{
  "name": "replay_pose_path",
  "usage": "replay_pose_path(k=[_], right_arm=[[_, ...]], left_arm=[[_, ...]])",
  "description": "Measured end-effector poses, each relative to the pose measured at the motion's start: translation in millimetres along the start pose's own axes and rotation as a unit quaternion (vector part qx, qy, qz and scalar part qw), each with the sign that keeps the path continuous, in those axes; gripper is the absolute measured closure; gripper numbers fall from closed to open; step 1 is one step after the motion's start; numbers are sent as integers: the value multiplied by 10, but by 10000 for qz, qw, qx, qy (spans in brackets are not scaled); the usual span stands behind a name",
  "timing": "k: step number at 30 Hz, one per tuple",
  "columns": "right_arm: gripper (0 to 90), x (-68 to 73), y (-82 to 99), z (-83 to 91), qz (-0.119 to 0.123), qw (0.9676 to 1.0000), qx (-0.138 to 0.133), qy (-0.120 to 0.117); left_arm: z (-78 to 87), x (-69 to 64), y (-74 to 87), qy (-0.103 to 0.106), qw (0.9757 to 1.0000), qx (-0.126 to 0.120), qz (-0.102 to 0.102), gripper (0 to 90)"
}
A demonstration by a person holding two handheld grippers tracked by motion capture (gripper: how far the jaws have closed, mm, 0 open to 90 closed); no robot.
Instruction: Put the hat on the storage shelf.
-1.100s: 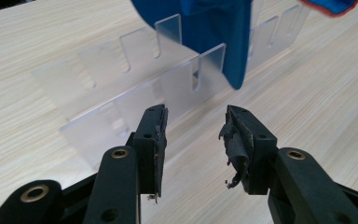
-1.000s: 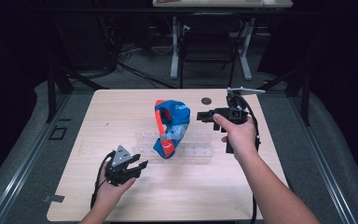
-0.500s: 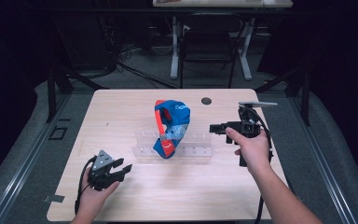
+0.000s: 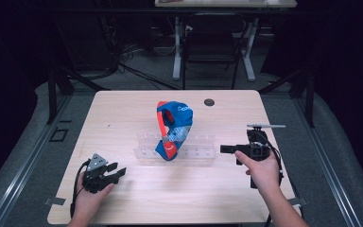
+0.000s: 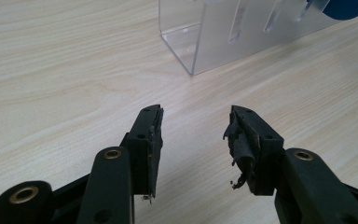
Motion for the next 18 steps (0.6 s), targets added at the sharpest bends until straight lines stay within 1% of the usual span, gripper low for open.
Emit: replay_pose_path(k=[2,4,5,6,8,10,11,12,14,15,18], right_arm=[[569,-61,91,-18,188,9997,-16,182],[565,-115,181,-32,342,9990,-9,298],[565,-115,181,-32,342,9990,-9,298],[564,-140,221,-36,404,9986,-8,342],[561,-196,324,-56,452,9983,-59,370],[557,-230,385,-60,512,9978,-74,415],[557,-230,385,-60,512,9978,-74,415],[551,-270,445,-70,604,9969,-114,493],[551,-328,508,-83,700,9957,-118,599],[551,-353,538,-92,699,9955,-145,628],[550,-408,615,-91,717,9950,-241,655]], left_arm=[[1,6,4,18,10000,16,32,548],[-5,8,7,5,10000,17,51,548],[-5,8,7,5,10000,17,51,547],[-8,10,9,3,10000,18,52,547],[-17,9,12,19,10000,20,65,548],[-23,10,16,23,10000,26,48,548],[-23,10,16,23,10000,26,48,547],[-22,4,19,53,9999,30,81,547],[-23,-7,14,75,9999,3,133,548],[-25,-15,10,77,9998,-24,171,548],[-31,-31,3,105,9998,-35,173,549]])
Point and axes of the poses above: each handheld gripper's, and its own axes: z roughly backward along the jaws, y roughly out of its underside, x roughly to its left, the point moved 7 cm from there along -z, roughly forward along the jaws, and after that the axes turned 5 degrees about -x, right-handed, at the moved point
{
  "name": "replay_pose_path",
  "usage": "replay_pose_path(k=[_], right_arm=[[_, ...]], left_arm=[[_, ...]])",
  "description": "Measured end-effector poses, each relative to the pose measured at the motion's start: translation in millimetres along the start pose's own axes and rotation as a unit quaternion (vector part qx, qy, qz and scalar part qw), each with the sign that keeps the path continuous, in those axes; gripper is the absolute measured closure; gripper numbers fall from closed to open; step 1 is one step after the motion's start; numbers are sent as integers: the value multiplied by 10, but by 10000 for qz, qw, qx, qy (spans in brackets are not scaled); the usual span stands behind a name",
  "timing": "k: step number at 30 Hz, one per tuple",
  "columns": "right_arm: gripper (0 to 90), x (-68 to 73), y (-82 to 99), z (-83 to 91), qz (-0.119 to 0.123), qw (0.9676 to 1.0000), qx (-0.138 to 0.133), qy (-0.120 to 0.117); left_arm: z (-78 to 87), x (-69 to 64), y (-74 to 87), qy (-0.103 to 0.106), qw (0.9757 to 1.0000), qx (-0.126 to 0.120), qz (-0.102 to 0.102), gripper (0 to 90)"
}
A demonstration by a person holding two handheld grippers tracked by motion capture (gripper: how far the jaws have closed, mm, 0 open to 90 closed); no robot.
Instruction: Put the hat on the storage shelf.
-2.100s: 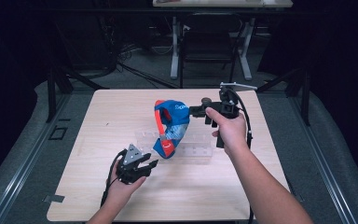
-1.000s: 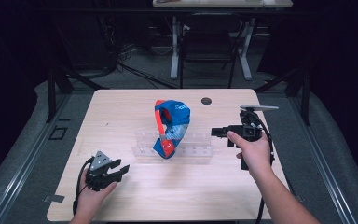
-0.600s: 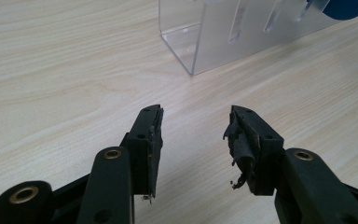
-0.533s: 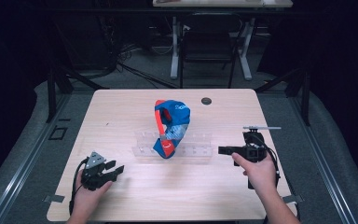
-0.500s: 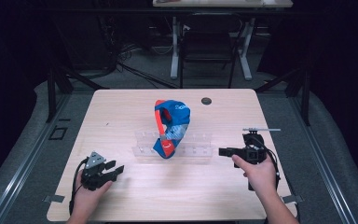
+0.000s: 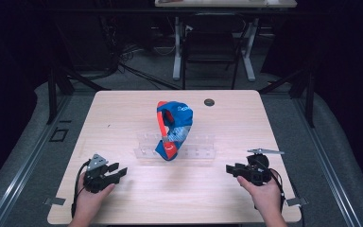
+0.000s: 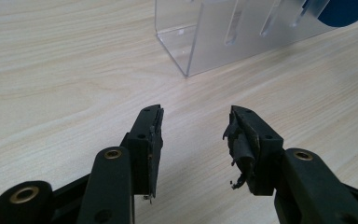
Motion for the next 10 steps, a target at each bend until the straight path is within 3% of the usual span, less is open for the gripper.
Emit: replay_pose_path(k=[4,10], right_arm=[[548,-38,75,6,9,9998,-218,27],[544,-242,234,15,86,9979,-590,269]], left_arm=[[-12,-26,0,109,9999,20,49,564],[-53,-100,-3,205,9996,52,162,561]])
Point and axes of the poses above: each handheld gripper's, and its own axes: z roughly backward along the jaws, y roughly out of its underside, x roughly to its left, the point moved 7 cm from there along -z, roughly forward along the jaws, and after that the axes turned 5 degrees about -x, right-handed, at the moved point
